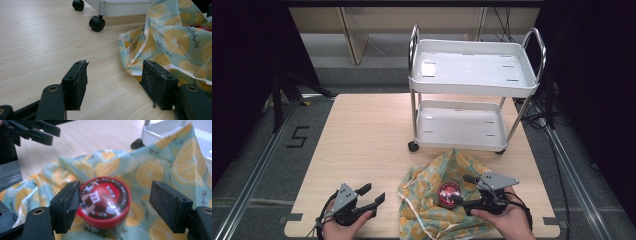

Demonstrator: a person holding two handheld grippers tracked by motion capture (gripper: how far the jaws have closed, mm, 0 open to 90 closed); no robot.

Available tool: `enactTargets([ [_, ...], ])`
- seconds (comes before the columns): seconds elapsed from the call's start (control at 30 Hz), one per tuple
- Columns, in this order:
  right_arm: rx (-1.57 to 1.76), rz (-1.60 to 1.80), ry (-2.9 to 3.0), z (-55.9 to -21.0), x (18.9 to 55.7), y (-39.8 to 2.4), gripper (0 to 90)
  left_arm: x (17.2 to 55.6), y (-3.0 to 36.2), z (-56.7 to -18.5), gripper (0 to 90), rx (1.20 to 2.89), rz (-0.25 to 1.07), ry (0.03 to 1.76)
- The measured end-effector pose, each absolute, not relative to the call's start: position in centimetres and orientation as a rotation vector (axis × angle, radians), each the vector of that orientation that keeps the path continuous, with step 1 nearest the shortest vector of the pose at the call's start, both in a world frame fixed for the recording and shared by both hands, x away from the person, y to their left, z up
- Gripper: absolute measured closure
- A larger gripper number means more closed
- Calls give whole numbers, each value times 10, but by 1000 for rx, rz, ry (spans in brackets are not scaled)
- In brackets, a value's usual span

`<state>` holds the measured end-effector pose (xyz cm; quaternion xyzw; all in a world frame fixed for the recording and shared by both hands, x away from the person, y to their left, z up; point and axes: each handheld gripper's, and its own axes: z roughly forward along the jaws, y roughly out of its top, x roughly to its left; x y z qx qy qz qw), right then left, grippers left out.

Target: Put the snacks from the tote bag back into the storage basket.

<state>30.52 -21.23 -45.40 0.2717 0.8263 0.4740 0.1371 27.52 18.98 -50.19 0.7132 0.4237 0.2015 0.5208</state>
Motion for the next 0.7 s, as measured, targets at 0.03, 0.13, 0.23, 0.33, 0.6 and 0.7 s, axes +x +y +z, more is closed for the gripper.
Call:
enactTargets([
  [0.03,786,1366,2392,-455,306,-212,259,275,190,-502,370,1709,483,1015],
  [0.13,792,1356,2412,-456,305,-211,251,274,189,-501,370,1707,488,1027],
  [0.23,776,1350,2437,-458,305,-210,242,274,189,-501,370,1710,489,1026],
  [0.33,754,1341,2454,-459,306,-208,235,274,189,-501,369,1721,488,1026],
  [0.6,731,1352,2488,-465,308,-197,216,275,189,-502,370,1715,482,1023],
  [0.7,722,1336,2500,-467,310,-193,208,275,189,-502,369,1715,481,1024],
])
